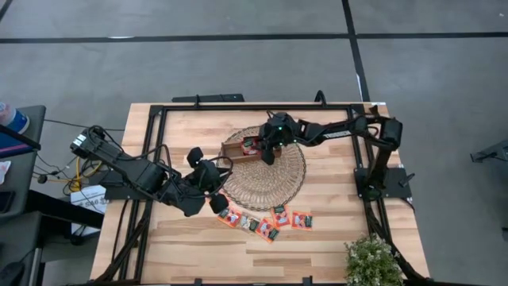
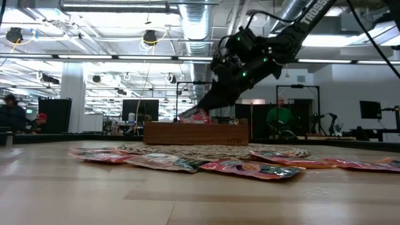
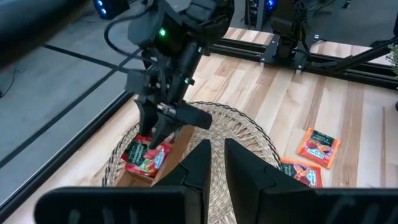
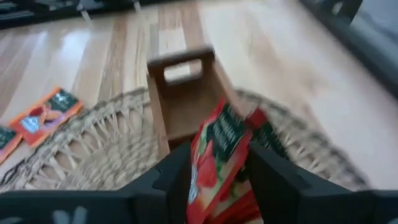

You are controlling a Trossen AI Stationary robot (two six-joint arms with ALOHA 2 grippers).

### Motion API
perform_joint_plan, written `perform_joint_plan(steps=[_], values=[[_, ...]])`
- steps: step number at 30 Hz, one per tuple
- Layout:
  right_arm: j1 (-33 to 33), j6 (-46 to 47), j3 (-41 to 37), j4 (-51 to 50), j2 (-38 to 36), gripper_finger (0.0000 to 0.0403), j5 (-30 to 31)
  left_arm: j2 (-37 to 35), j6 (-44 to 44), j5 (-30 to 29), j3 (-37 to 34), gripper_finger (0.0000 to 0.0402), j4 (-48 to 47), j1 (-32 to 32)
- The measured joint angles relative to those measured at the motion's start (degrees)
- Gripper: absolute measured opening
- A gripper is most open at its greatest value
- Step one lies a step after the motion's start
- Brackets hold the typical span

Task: Pick & Place Tea
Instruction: Put the red tea bag into the middle section of the wooden organizer

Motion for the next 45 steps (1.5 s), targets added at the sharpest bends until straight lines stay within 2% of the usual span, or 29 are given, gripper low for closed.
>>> perform_joint_plan(steps=[5,9,12,17,25,30,35,45], values=[[0.1,-2.0,0.0,-2.7,-4.2,0.015,5.5,0.0,0.0,0.0,0.0,0.004,0.0,0.0],[0.9,-3.6,0.0,-4.3,-7.0,0.0133,10.6,0.0,-0.1,0.0,0.0,0.004,0.0,0.0],[3.0,-6.8,0.0,-4.3,-7.6,0.0102,10.2,0.0,-0.2,0.0,0.0,0.004,0.0,0.0],[6.7,-12.7,0.0,-5.6,-5.1,0.0011,8.5,0.0,-0.2,0.0,0.0,0.004,0.0,0.0],[4.9,-13.0,2.2,-5.3,1.3,0.0001,10.2,0.0,-1.2,0.5,0.0,0.004,0.0,0.0],[4.1,-13.0,4.8,-9.3,4.0,0.0,13.0,0.0,-1.2,0.5,0.0,0.004,0.0,0.0],[4.7,-12.6,5.9,-13.3,4.8,0.0,16.3,0.0,-1.2,0.6,0.0,0.004,0.0,0.1],[8.7,-15.2,5.8,-14.0,3.4,0.0,21.4,0.0,-1.1,0.8,0.0,0.004,0.0,0.1]])
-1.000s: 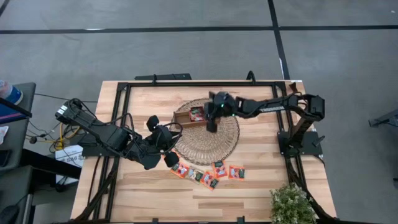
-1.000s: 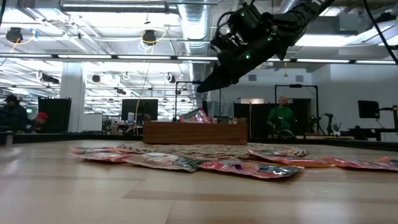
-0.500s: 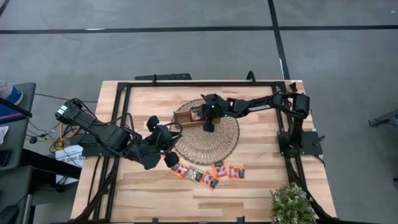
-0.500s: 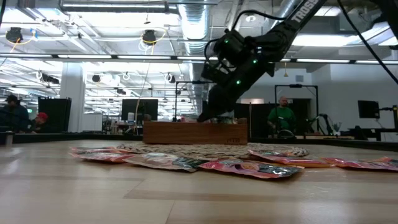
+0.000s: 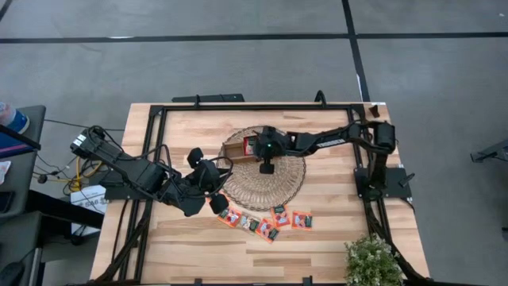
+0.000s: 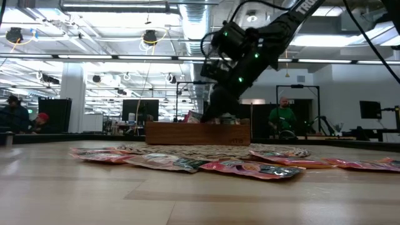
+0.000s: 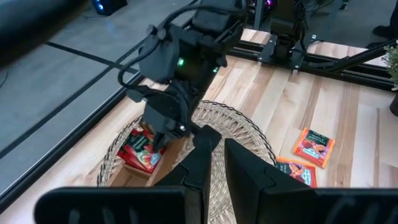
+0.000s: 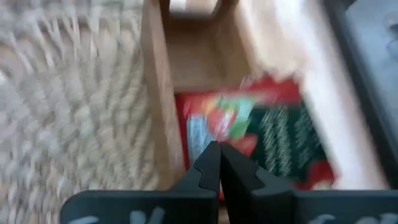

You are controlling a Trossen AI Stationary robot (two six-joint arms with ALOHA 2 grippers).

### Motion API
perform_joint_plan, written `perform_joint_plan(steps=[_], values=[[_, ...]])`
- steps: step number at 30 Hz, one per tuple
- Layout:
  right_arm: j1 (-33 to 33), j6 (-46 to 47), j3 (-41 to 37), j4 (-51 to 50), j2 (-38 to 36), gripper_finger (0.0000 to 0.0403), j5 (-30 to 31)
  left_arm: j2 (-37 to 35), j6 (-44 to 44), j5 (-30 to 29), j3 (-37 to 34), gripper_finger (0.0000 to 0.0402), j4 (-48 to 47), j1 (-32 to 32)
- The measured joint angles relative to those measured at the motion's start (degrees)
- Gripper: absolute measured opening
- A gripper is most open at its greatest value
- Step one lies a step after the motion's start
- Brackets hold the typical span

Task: Pick & Place Tea
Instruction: Put the red tea bag into the middle section of the wooden organizer, then put the orange tea bag into the left side of the wooden organizer

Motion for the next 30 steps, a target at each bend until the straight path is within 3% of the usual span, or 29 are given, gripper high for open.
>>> perform_joint_plan(steps=[8,13,16,19,24,27,30], values=[[0.4,-0.8,2.0,-0.4,-0.1,0.0,1.0,0.0,0.1,0.1,0.0,0.004,-0.3,0.0],[1.2,-0.6,2.4,-1.5,-3.0,0.0,1.0,1.4,-2.9,3.2,0.0,0.004,-4.5,0.2],[1.9,0.1,2.3,-4.4,-7.5,0.0,0.8,3.7,-9.1,3.9,0.0,0.004,-9.9,0.4],[2.7,0.1,2.1,-8.6,-13.3,0.0,0.7,6.3,-20.1,3.8,0.0,0.004,-21.4,0.4],[3.8,1.3,-4.3,-10.1,-27.0,0.0,0.4,10.1,-37.1,4.6,-0.1,0.004,-36.9,-1.5],[4.4,4.7,-9.4,-10.7,-35.6,0.0,-1.6,11.5,-37.9,6.4,-1.5,0.004,-33.3,-2.1],[5.4,8.9,-13.1,-12.5,-42.2,0.0,-4.2,12.2,-32.1,9.0,-4.5,0.004,-23.0,-2.2]])
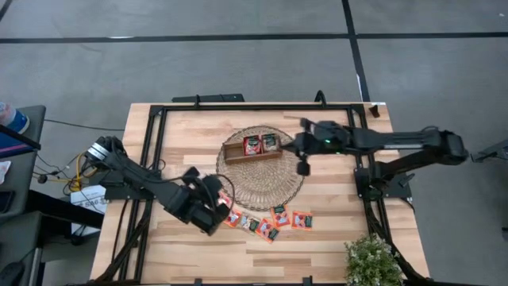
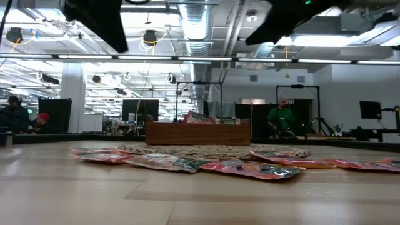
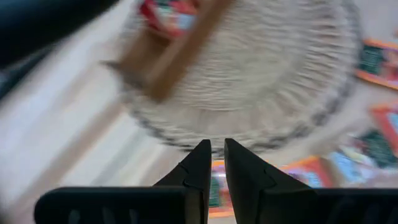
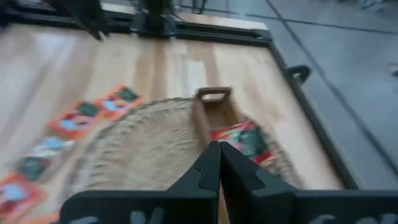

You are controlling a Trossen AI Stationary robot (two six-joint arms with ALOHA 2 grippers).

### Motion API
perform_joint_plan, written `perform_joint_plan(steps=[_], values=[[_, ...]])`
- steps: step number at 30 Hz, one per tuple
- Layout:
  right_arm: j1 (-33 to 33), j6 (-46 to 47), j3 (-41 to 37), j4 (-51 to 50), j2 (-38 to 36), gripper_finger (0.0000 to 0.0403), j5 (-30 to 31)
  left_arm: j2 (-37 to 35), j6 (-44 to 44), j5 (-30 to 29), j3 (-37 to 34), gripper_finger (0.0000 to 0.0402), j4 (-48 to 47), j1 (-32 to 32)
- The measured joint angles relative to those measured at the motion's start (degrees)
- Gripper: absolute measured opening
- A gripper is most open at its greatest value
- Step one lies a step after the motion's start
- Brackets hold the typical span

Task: Pick & Place Tea
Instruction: Put the orange tea bag into the left side of the wooden organizer

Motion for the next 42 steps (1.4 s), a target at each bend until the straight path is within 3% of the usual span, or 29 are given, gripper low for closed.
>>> perform_joint_plan(steps=[3,5,15,19,24,31,42], values=[[1.8,2.3,-2.4,-2.3,-4.7,0.0,-0.7,-0.1,6.9,1.8,-3.8,0.004,11.3,0.2],[3.2,3.5,-3.5,-2.6,-6.7,0.0,-1.0,0.0,7.9,3.6,-5.5,0.004,14.0,0.4],[9.9,5.7,-5.6,-2.7,-7.6,0.0,-1.2,0.0,-12.1,13.7,-12.0,0.004,8.7,0.6],[11.0,5.7,-5.6,-2.1,-5.9,0.0,-1.2,0.0,-13.9,17.3,-15.0,0.0055,12.1,1.9],[11.4,5.5,-5.6,-1.5,-4.7,0.0,-1.1,-0.1,-13.3,23.1,-19.7,0.0103,20.2,4.1],[11.3,3.8,-5.6,-1.1,-4.6,0.0,-1.1,-0.1,-16.8,22.6,-23.9,0.0161,21.3,7.3],[11.3,2.3,-5.6,-0.4,-4.6,0.0,-1.1,-0.1,-15.4,24.2,-27.0,0.0166,31.1,11.5]])
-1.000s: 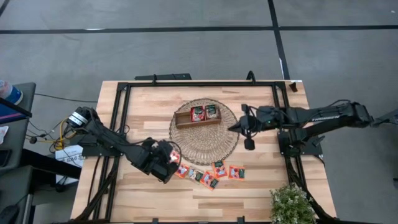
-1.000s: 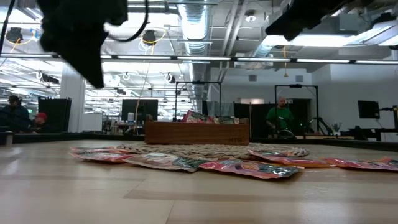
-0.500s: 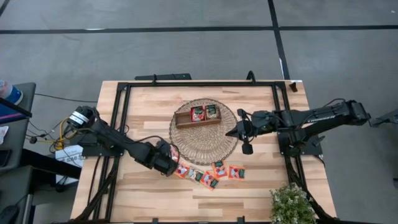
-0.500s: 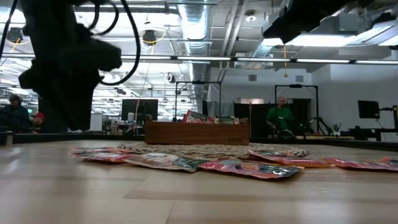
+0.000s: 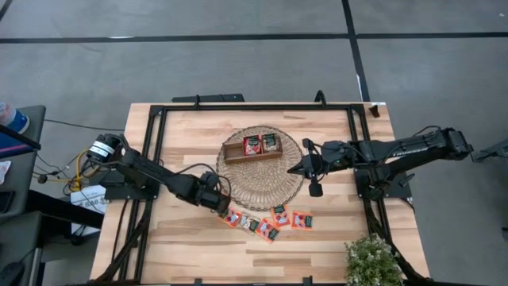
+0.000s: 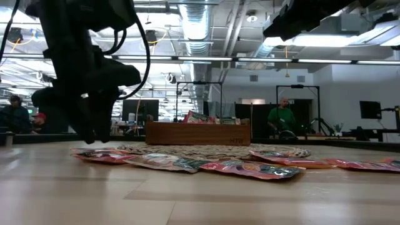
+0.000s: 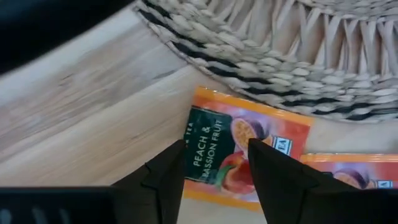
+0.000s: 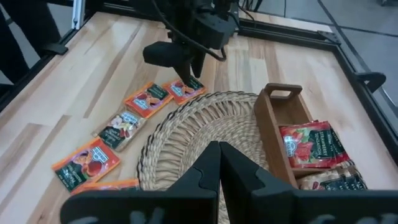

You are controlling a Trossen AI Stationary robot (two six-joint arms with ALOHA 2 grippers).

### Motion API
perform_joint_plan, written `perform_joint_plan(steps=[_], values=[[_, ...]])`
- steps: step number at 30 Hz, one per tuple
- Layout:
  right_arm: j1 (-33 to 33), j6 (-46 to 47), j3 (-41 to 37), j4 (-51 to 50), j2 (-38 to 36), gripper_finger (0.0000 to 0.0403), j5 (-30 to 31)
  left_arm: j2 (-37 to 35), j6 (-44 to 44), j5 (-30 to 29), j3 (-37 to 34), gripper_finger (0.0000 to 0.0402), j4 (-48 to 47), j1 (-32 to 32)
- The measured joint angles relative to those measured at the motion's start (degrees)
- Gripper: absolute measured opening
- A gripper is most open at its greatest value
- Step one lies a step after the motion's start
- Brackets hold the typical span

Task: Pick & Place Tea
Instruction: Put the orange tea bag into the left side of the wooden organizer

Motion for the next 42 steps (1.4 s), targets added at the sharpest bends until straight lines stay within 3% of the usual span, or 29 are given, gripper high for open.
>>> perform_joint_plan(steps=[13,17,21,26,34,42], values=[[0.0,-0.2,0.0,0.0,0.0,0.0,0.0,-0.6,-0.2,4.0,-6.2,0.016,5.6,2.7],[0.0,-0.2,0.0,0.0,0.0,0.0,0.0,-0.5,-0.5,4.1,-6.4,0.0115,4.8,2.7],[0.0,-0.2,0.0,0.2,0.0,0.0,0.0,-0.5,-0.5,3.6,-6.5,0.0026,3.9,2.7],[0.0,-0.2,0.1,0.2,0.0,0.0,0.0,-0.2,-0.5,3.4,-5.9,0.0003,3.9,2.7],[0.0,-0.4,0.0,0.5,0.0,0.0,0.0,0.3,8.0,0.8,6.0,0.0,-7.2,2.7],[0.0,-1.3,0.0,1.6,0.0,0.0,0.0,0.2,19.2,-13.4,24.2,0.0,-28.9,2.7]])
